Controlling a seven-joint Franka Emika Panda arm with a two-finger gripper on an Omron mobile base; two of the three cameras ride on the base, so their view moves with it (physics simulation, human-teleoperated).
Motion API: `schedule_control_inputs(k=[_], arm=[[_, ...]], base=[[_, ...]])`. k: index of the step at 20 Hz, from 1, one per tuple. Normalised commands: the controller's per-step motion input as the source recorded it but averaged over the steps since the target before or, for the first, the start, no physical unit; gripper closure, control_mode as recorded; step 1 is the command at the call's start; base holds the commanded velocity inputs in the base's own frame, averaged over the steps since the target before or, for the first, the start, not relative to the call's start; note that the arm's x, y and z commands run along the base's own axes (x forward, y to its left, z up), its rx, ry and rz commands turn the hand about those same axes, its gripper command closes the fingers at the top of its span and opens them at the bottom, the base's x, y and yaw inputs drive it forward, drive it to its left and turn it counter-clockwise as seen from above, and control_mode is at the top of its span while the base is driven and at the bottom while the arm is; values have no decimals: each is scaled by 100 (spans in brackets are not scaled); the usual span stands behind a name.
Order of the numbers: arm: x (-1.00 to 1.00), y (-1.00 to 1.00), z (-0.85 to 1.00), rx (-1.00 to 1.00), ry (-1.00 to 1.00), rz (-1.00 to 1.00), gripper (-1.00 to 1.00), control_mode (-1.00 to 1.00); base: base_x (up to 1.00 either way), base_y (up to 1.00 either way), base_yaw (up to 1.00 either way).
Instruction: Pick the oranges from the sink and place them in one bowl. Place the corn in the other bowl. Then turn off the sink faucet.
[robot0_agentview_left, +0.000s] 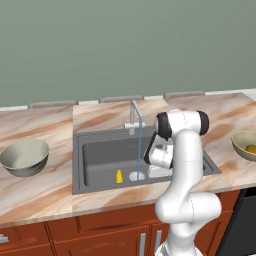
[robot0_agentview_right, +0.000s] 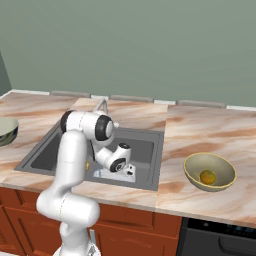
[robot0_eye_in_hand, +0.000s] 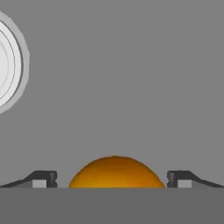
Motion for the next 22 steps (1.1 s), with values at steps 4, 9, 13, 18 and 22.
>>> schedule_control_inputs(k=[4, 9, 13, 18, 22], arm=[[16, 14, -50, 2, -1, 0, -100, -100], [35, 44, -42, 4, -6, -2, -100, -100], [13, 29, -15, 4, -3, -3, -100, -100], [0, 8, -2, 4, 0, -2, -100, -100], [-9, 1, 4, 4, 0, -2, -100, -100]], base=[[0, 0, 0], [0, 0, 0], [0, 0, 0], [0, 0, 0], [0, 0, 0]])
